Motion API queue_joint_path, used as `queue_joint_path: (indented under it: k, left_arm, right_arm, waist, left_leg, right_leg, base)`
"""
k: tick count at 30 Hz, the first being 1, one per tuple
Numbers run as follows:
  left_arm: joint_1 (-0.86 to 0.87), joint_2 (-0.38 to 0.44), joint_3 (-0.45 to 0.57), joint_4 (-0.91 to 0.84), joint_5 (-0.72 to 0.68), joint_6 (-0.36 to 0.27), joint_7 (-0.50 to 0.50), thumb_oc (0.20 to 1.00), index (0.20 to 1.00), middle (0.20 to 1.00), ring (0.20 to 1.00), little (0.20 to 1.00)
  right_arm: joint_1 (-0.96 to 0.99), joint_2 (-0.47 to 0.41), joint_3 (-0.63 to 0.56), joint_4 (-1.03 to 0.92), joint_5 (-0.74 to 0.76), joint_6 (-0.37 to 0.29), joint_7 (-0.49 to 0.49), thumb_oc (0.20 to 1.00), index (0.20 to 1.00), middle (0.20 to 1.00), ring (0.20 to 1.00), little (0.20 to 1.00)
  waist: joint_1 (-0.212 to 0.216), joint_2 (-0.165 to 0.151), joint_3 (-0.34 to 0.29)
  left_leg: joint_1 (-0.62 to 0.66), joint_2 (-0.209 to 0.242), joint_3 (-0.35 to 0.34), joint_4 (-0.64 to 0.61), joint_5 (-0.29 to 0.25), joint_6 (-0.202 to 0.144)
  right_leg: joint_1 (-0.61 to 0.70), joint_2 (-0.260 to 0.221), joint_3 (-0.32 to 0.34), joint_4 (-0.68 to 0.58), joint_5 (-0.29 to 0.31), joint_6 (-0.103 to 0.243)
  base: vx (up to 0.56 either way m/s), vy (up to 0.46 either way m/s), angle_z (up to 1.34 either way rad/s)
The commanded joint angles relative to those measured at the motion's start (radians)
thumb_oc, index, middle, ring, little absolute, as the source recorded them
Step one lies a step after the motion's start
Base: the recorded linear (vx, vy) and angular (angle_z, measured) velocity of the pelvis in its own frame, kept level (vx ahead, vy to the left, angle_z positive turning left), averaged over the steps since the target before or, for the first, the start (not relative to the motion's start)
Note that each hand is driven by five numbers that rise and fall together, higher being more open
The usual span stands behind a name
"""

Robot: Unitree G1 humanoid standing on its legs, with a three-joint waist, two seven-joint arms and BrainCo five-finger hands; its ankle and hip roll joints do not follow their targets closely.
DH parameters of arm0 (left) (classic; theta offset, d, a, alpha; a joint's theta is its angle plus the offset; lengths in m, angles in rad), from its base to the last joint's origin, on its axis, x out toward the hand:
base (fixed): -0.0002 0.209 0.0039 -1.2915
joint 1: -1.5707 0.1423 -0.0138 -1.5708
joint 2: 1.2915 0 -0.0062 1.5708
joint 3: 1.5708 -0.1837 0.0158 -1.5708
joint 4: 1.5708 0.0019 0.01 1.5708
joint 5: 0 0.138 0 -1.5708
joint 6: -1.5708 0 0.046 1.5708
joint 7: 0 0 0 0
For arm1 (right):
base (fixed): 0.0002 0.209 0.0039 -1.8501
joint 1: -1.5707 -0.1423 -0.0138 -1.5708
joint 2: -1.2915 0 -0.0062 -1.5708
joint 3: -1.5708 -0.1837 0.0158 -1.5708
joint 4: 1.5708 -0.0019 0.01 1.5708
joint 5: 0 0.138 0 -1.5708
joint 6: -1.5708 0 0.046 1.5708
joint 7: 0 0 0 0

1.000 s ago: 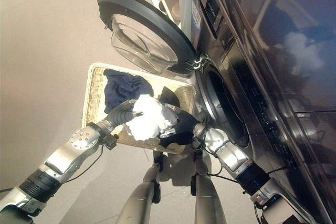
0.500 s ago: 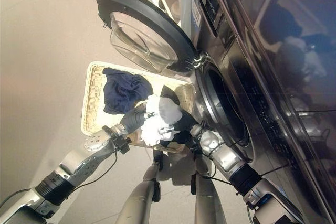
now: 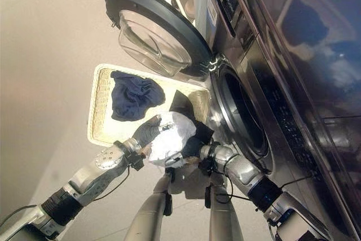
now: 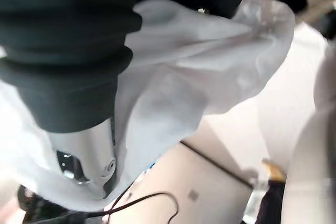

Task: Put the clothes into the washing machine.

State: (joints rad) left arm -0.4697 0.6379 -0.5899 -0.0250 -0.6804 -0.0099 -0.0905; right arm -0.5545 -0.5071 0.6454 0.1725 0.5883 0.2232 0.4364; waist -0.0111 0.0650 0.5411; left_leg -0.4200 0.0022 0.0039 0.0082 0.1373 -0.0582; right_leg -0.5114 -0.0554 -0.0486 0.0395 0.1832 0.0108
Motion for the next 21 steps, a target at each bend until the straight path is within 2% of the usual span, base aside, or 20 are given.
queue_joint_path:
  k: [1, 3, 4, 5, 6, 7, 11, 14, 21]
  left_arm:
    - [-0.075, -0.051, 0.038, -0.206, -0.021, -0.149, -0.026, 0.200, 0.200, 0.200, 0.200, 0.200]
    - [-0.071, -0.055, 0.028, -0.205, -0.034, -0.144, -0.031, 0.200, 0.200, 0.200, 0.200, 0.200]
    - [-0.061, -0.064, 0.021, -0.200, -0.037, -0.141, -0.037, 0.200, 0.200, 0.200, 0.200, 0.200]
    - [-0.059, -0.066, 0.019, -0.199, -0.039, -0.140, -0.038, 0.200, 0.200, 0.200, 0.200, 0.200]
    - [-0.055, -0.071, 0.013, -0.196, -0.055, -0.133, -0.043, 0.200, 0.200, 0.200, 0.200, 0.200]
    - [-0.047, -0.080, 0.007, -0.192, -0.050, -0.130, -0.042, 0.200, 0.200, 0.200, 0.200, 0.200]
    - [-0.024, -0.104, -0.017, -0.175, -0.058, -0.113, -0.037, 0.200, 0.200, 0.200, 0.200, 0.200]
    - [0.009, -0.117, -0.027, -0.157, -0.068, -0.112, -0.028, 0.200, 0.200, 0.200, 0.200, 0.200]
    - [0.060, -0.148, -0.025, -0.101, -0.042, -0.147, 0.017, 0.200, 0.200, 0.200, 0.200, 0.200]
  right_arm:
    - [0.060, 0.101, 0.152, -0.101, 0.115, 0.030, 0.086, 1.000, 1.000, 1.000, 1.000, 1.000]
    - [0.081, 0.121, 0.145, -0.098, 0.187, 0.043, 0.085, 1.000, 1.000, 1.000, 1.000, 1.000]
    - [0.100, 0.140, 0.138, -0.101, 0.264, 0.040, 0.074, 0.865, 0.865, 0.865, 0.865, 0.865]
    - [0.105, 0.146, 0.136, -0.101, 0.278, 0.039, 0.072, 0.749, 0.749, 0.749, 0.749, 0.749]
    - [0.116, 0.160, 0.129, -0.097, 0.329, 0.032, 0.057, 0.388, 0.388, 0.388, 0.388, 0.388]
    - [0.127, 0.175, 0.120, -0.092, 0.362, 0.024, 0.055, 0.200, 0.200, 0.200, 0.200, 0.200]
    - [0.159, 0.215, 0.101, -0.102, 0.430, -0.014, 0.031, 0.200, 0.200, 0.200, 0.200, 0.200]
    - [0.173, 0.226, 0.093, -0.116, 0.431, -0.079, -0.003, 0.200, 0.200, 0.200, 0.200, 0.200]
    - [0.185, 0.249, 0.060, -0.074, 0.474, -0.192, -0.114, 0.200, 0.200, 0.200, 0.200, 0.200]
  waist:
    - [-0.012, -0.019, -0.021]
    - [-0.015, -0.020, -0.021]
    - [-0.017, -0.020, -0.021]
    - [-0.018, -0.020, -0.021]
    - [-0.019, -0.021, -0.021]
    - [-0.020, -0.020, -0.021]
    - [-0.025, -0.020, -0.021]
    - [-0.029, -0.022, -0.021]
    - [-0.034, -0.022, -0.021]
  left_leg:
    - [-0.079, -0.082, 0.004, 0.061, 0.028, 0.051]
    - [-0.083, -0.079, 0.012, 0.057, 0.030, 0.048]
    - [-0.088, -0.076, 0.020, 0.057, 0.031, 0.046]
    - [-0.089, -0.076, 0.021, 0.057, 0.031, 0.046]
    - [-0.091, -0.076, 0.022, 0.057, 0.032, 0.045]
    - [-0.093, -0.077, 0.024, 0.054, 0.033, 0.045]
    - [-0.101, -0.078, 0.033, 0.040, 0.040, 0.045]
    - [-0.106, -0.077, 0.044, 0.020, 0.046, 0.047]
    - [-0.110, -0.078, 0.059, 0.007, 0.050, 0.048]
  right_leg:
    - [-0.004, 0.033, 0.010, 0.063, -0.026, 0.024]
    - [-0.008, 0.030, 0.003, 0.055, -0.020, 0.025]
    - [-0.013, 0.025, -0.002, 0.050, -0.015, 0.028]
    - [-0.014, 0.025, -0.002, 0.049, -0.014, 0.028]
    - [-0.015, 0.023, -0.004, 0.047, -0.010, 0.030]
    - [-0.017, 0.022, -0.006, 0.042, -0.007, 0.031]
    - [-0.028, 0.019, -0.013, 0.024, 0.011, 0.036]
    - [-0.038, 0.018, -0.018, 0.000, 0.029, 0.040]
    - [-0.049, 0.018, -0.017, -0.016, 0.045, 0.042]
  base:
    - [0.00, 0.000, 0.00]
    - [-0.01, 0.015, -0.02]
    - [-0.01, 0.022, -0.06]
    - [0.00, 0.029, -0.15]
    - [0.00, 0.021, -0.14]
    - [0.01, 0.031, -0.14]
    - [0.00, 0.027, -0.06]
    - [0.00, 0.039, -0.09]
    - [0.00, 0.011, -0.04]
